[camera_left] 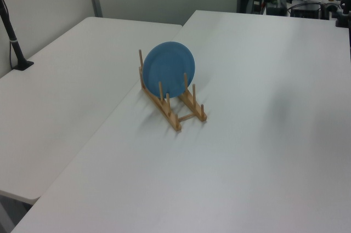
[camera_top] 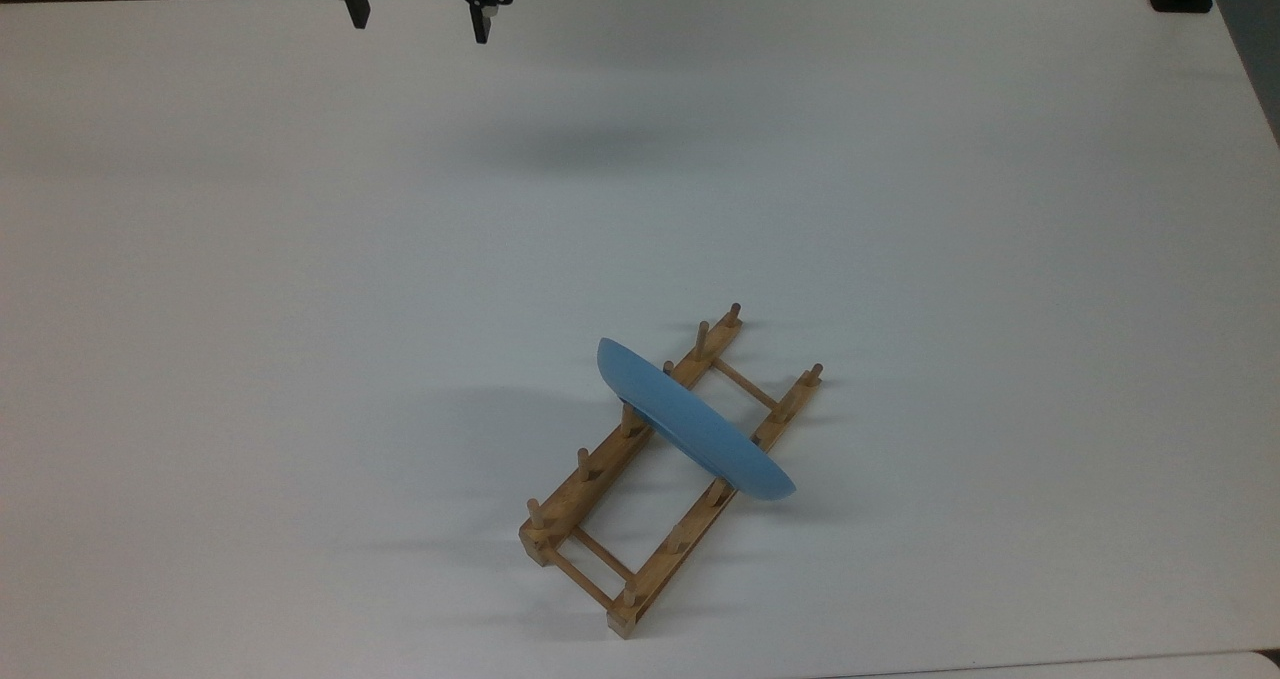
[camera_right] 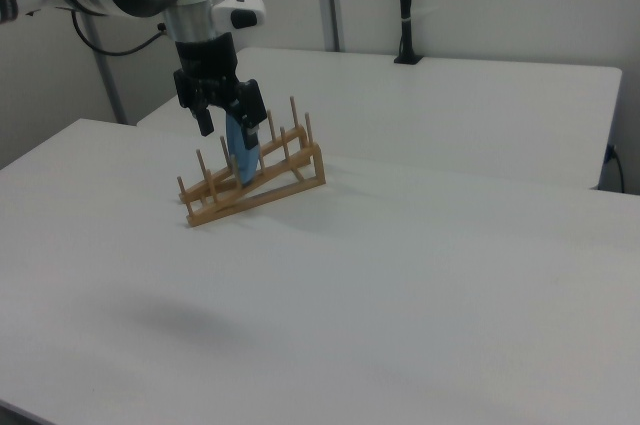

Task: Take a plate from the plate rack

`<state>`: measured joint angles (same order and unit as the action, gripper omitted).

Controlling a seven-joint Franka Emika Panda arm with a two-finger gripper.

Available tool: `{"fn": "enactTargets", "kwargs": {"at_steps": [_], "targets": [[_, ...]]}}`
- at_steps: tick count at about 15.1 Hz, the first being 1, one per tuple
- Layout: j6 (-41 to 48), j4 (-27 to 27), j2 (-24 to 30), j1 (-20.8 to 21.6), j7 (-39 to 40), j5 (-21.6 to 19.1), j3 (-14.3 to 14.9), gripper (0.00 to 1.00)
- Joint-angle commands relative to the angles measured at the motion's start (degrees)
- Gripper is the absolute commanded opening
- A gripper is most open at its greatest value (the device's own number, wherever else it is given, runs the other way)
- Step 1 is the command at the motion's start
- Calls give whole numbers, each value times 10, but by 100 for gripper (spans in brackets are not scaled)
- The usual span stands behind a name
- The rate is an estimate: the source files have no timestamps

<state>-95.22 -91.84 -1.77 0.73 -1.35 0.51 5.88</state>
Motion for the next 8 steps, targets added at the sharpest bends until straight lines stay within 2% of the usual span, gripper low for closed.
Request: {"fn": "enactTargets", "kwargs": {"at_steps": [1,8], "targets": [[9,0,3,1,6,-9,-1,100],[9,-1,1,1,2,-10,-1,100]]}}
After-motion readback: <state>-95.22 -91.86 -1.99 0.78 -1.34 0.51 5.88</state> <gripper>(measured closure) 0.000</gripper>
